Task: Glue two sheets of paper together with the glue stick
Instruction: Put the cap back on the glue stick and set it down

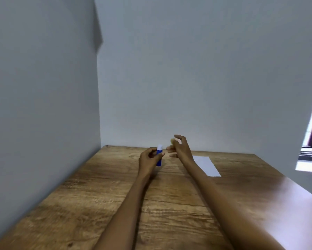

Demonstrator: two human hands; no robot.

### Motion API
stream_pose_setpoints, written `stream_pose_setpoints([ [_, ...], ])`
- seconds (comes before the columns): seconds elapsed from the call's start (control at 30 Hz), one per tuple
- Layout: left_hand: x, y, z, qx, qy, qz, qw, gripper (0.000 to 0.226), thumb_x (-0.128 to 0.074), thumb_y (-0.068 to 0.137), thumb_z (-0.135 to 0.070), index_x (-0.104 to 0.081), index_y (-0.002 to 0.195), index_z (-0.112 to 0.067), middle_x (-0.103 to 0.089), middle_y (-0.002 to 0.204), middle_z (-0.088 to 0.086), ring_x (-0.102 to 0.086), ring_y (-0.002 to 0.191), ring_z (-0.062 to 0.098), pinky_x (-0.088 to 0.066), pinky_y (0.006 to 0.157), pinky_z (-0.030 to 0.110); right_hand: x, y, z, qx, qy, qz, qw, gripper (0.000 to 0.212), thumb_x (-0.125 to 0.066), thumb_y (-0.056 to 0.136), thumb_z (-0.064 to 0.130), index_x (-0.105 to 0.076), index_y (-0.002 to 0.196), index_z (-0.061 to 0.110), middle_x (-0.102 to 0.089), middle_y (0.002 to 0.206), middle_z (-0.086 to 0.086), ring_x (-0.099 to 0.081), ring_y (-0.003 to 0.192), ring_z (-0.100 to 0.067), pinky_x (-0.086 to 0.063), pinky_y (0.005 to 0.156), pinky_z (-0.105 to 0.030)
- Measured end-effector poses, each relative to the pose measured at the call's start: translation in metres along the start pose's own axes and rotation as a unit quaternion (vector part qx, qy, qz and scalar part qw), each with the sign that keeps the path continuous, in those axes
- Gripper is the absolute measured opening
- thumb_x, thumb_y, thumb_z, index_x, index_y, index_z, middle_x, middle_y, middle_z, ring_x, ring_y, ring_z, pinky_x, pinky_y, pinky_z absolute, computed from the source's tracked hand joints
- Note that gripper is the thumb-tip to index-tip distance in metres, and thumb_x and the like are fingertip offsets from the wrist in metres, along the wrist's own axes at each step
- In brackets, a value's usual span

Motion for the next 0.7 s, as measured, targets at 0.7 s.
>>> stream_pose_setpoints([
  [0.7,-0.017,-0.009,-0.006,0.030,-0.018,0.109,0.993,0.017,-0.064,0.088,-0.022,-0.073,0.098,-0.011,-0.074,0.081,-0.003,-0.068,0.071,0.004,-0.053,0.066,0.019,-0.008,-0.032,-0.012,0.073,-0.032,0.094,0.992,0.026,-0.040,0.100,0.032,-0.052,0.123,0.025,-0.061,0.114,0.002,-0.061,0.105,-0.016,-0.053,0.079,-0.024],
])
Point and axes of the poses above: each hand's wrist, its own y-axis towards the middle knuckle, its own x-axis out of the back of the hand, z = x × y, the point moved 6 cm from there along y, towards the middle knuckle
